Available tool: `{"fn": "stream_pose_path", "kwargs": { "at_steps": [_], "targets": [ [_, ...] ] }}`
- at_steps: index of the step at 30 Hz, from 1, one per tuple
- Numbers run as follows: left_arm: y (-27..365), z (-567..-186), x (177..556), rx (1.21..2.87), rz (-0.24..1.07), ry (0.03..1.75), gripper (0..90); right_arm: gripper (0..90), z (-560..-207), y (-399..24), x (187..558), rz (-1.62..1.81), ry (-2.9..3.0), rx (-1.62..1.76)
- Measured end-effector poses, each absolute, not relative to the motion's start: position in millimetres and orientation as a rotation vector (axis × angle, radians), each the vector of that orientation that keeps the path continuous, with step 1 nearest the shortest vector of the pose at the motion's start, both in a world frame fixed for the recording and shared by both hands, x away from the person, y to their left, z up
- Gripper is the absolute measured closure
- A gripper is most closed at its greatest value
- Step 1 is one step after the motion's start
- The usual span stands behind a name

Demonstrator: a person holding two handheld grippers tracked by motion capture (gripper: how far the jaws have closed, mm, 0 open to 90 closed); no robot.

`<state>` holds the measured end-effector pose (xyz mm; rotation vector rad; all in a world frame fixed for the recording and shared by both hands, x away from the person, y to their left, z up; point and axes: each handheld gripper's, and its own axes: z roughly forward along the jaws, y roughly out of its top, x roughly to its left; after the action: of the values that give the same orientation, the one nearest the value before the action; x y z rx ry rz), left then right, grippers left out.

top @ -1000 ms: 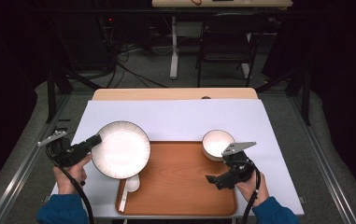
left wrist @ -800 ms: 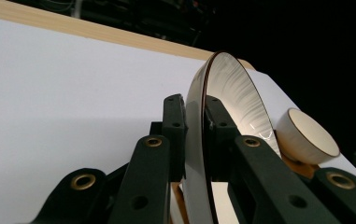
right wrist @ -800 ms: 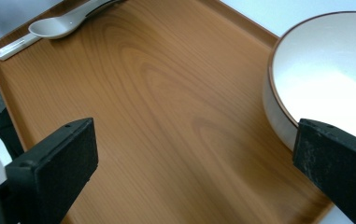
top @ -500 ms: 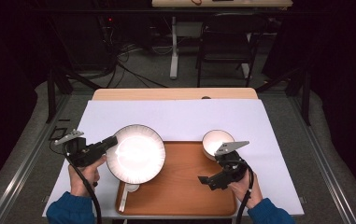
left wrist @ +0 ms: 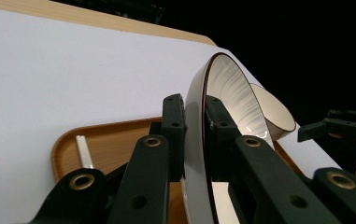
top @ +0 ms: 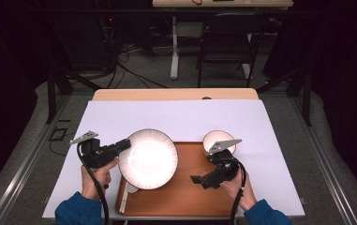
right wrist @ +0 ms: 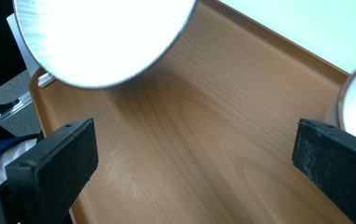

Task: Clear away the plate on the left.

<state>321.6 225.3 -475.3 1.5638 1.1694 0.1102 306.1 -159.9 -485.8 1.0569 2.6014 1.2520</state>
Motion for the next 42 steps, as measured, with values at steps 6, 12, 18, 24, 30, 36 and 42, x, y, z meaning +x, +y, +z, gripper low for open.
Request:
{"fn": "stream_pose_path", "kwargs": {
  "at_steps": [6,12,18,24,30,36,42],
  "targets": [
    [209,-477,322,1.591,0.076,1.14,81.3,5.2,-492,-147,309,1.263,2.628,1.067],
    [192,-480,321,1.606,0.041,1.114,81.2,19.1,-497,-139,314,1.287,2.642,1.101],
    [178,-484,320,1.626,0.01,1.091,81.0,41.5,-508,-143,321,1.316,2.659,1.224],
    [170,-487,318,1.657,0.003,1.053,80.6,59.8,-511,-147,322,1.315,2.664,1.276],
    [169,-490,318,1.659,-0.001,1.04,80.5,70.8,-513,-152,323,1.311,2.648,1.339],
    [167,-493,317,1.688,0.013,1.037,80.9,76.0,-508,-157,320,1.325,2.612,1.374],
    [163,-493,315,1.733,0.045,1.019,81.1,80.2,-501,-163,316,1.338,2.568,1.389]
  ]
}}
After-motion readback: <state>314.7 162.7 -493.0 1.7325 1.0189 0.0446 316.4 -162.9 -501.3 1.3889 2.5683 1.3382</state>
